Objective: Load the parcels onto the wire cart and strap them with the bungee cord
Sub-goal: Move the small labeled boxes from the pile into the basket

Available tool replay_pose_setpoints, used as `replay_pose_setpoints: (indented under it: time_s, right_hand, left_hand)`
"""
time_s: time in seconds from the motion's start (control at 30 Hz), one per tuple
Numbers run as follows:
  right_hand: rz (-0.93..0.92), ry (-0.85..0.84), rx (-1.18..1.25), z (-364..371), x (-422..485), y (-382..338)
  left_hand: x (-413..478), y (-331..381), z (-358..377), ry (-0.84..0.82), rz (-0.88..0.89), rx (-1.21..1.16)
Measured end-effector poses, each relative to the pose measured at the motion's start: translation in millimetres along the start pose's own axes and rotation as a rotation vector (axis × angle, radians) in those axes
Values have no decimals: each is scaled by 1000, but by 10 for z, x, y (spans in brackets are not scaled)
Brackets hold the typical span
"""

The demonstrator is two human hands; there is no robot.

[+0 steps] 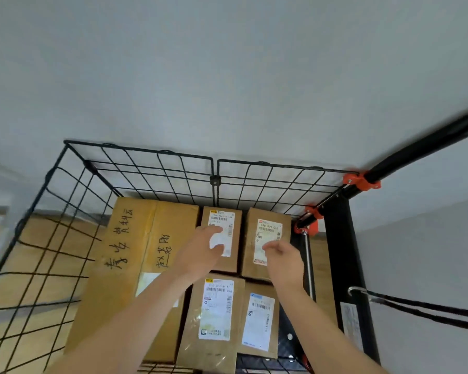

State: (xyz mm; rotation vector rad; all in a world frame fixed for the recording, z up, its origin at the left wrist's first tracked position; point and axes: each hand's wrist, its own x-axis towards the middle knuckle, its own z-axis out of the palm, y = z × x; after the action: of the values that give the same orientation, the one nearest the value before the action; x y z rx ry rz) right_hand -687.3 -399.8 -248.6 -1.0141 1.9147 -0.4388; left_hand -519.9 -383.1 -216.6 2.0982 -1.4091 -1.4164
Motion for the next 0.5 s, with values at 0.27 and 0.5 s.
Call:
replay_pose_setpoints:
  time_s: [0.27, 0.5]
  right_hand:
    - [-140, -57, 30, 322, -1318, -552]
    - [-294, -125, 25, 896, -2492, -959]
  left_hand:
    - [-1109, -304, -927, 88, 135, 7]
    - [-2149, -890, -1772, 236, 219, 71]
